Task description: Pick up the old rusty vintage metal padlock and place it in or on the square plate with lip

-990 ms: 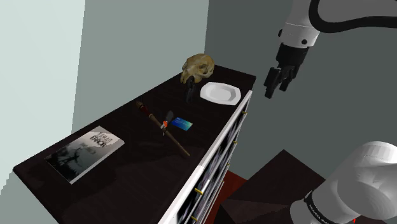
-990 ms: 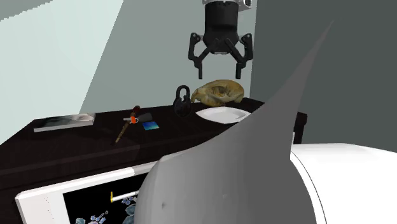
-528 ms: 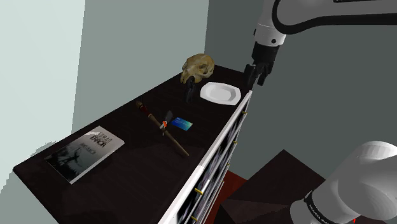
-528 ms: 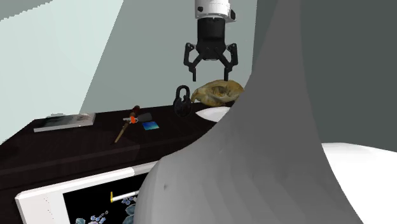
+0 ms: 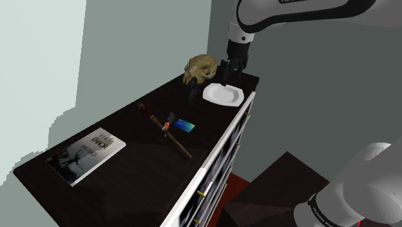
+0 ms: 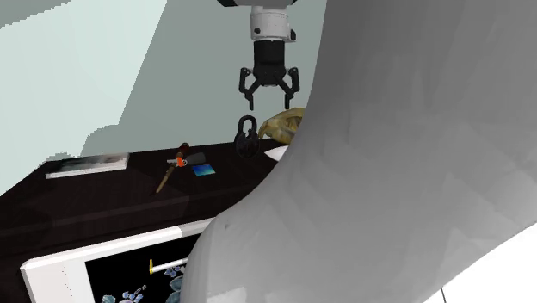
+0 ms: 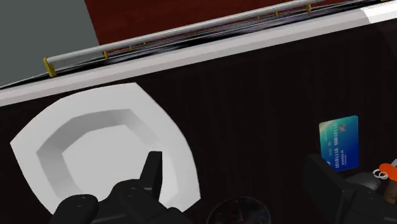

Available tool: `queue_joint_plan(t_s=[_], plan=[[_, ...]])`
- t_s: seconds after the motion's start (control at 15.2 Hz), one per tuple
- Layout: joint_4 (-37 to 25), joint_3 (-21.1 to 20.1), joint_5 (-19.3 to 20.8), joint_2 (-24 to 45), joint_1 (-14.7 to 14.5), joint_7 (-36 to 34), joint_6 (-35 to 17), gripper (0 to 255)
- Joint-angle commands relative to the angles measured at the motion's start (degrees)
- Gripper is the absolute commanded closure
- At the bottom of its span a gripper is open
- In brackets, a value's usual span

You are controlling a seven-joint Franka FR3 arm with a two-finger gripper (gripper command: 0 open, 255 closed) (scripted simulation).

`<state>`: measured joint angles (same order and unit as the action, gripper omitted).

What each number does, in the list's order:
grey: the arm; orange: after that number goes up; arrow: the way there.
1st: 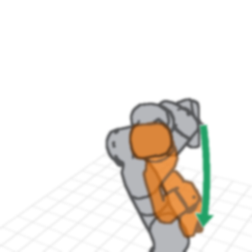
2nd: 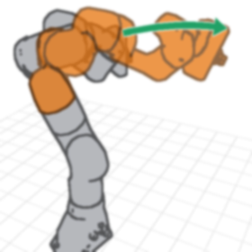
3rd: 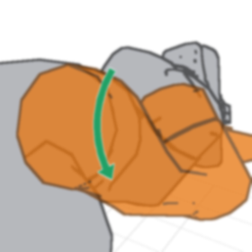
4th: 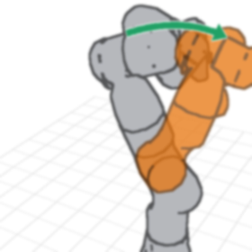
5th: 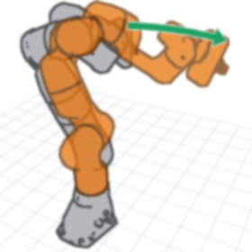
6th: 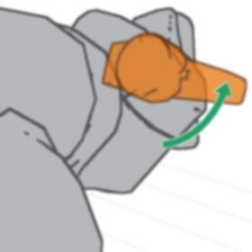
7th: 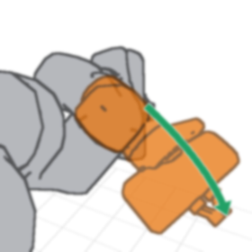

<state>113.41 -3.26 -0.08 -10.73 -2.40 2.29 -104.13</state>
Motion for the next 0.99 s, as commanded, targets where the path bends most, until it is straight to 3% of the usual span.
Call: queue_joint_plan(t_s=[0.0,0.46,0.79,0.92], plan=[[-3.5,-0.5,0.3,3.7,-0.4,0.2,-0.7,0],[-20.5,-1.8,2.0,19.0,-1.7,1.1,-0.4,0],[-36.6,-2.6,3.6,31.2,-3.3,1.7,2.6,0],[-36.2,-2.6,3.7,31.5,-3.3,1.7,1.9,0]])
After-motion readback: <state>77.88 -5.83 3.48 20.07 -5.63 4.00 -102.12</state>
